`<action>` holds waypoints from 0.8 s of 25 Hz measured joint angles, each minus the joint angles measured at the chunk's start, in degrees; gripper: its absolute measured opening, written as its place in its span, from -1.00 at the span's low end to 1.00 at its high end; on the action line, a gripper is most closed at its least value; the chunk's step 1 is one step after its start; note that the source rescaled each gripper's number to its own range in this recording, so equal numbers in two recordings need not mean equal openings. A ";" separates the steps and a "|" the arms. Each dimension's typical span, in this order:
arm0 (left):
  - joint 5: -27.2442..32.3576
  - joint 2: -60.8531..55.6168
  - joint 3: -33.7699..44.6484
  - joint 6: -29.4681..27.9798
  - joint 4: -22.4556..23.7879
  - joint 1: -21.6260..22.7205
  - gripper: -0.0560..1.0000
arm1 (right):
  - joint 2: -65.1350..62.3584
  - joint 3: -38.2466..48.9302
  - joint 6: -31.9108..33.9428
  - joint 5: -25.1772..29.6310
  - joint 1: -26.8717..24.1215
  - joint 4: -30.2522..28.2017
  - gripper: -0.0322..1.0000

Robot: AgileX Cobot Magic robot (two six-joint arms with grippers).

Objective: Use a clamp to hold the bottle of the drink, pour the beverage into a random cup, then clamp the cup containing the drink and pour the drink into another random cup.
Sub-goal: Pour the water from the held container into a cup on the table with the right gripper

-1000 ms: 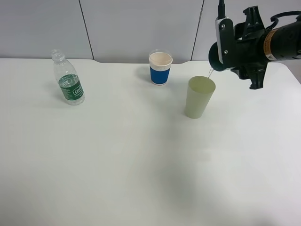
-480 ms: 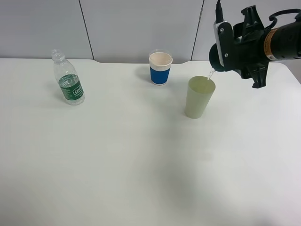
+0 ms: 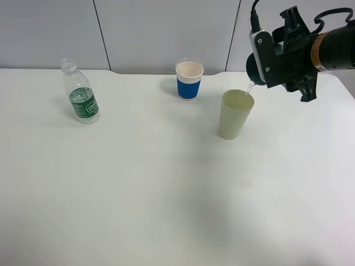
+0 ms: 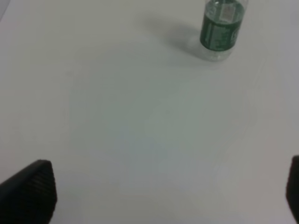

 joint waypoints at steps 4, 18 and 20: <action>0.00 0.00 0.00 0.00 0.00 0.00 1.00 | 0.00 0.00 0.00 -0.95 0.00 -1.57 -0.93; 0.00 0.00 0.00 0.00 0.00 0.00 1.00 | 0.00 0.00 -0.33 -1.78 0.00 -12.56 -0.93; 0.00 0.00 0.00 0.00 0.00 0.00 1.00 | 0.00 0.00 -0.33 -1.78 0.00 -13.80 -0.93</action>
